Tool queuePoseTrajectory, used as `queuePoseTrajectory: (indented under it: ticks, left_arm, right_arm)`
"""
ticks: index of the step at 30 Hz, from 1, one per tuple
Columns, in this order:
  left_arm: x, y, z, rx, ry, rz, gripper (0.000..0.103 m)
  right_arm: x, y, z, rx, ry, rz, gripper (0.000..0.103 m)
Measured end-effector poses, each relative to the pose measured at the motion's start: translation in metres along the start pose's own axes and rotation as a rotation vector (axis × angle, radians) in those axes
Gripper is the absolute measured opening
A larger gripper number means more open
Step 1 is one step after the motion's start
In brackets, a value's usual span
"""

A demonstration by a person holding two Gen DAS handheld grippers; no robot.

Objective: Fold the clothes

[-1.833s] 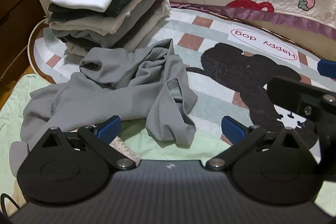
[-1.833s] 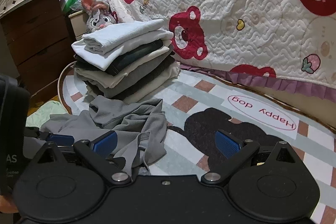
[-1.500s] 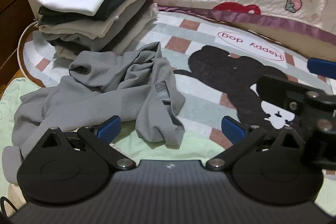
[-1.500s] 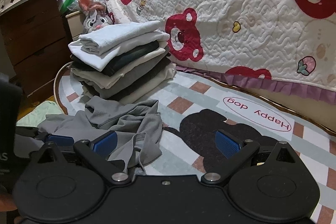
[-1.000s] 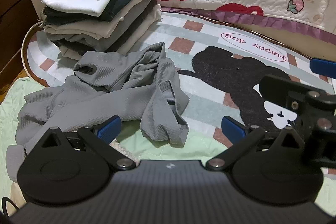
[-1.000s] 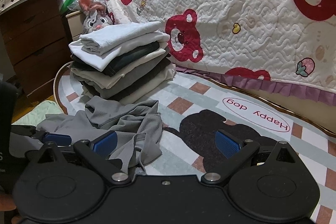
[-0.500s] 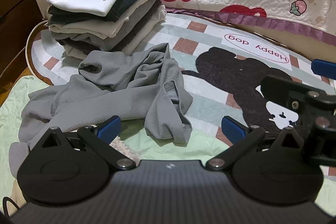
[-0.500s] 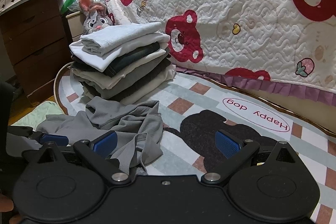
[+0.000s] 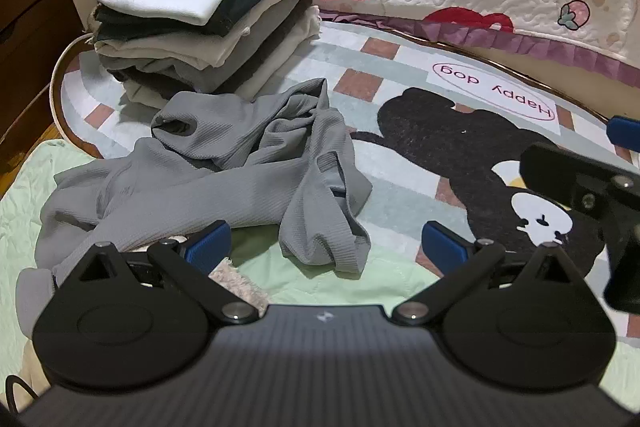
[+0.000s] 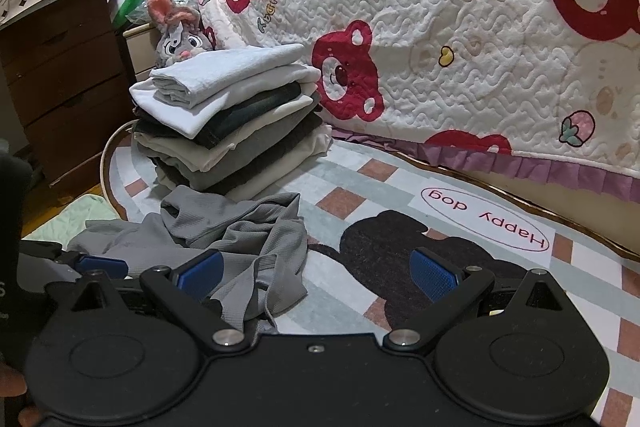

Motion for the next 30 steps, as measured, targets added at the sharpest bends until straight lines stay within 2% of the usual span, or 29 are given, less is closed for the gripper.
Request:
queuePoseTrajectory:
  ticks: [22,27,30]
  left_arm:
    - [0.008,-0.005,-0.001,0.013,0.006,-0.013,0.103]
    - [0.054,-0.020,0.010,0.004,0.033,-0.010,0.103]
    - [0.100,-0.034,0.011,0.029,0.053,0.025,0.103]
  right_arm:
    - [0.001,-0.006,-0.001,0.001,-0.007,0.013,0.101]
    - [-0.002,-0.039,-0.002,-0.017,0.002,0.039,0.101]
    - [-0.005,-0.069,-0.006,0.014,-0.043,0.108,0.101]
Point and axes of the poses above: each gripper's, at about its wrist camera, not at the fingertips, and y roughly against the way its jaws point, x to its left, z to its top, the point moved 6 cm from there along -y, roughly the way its jaws point
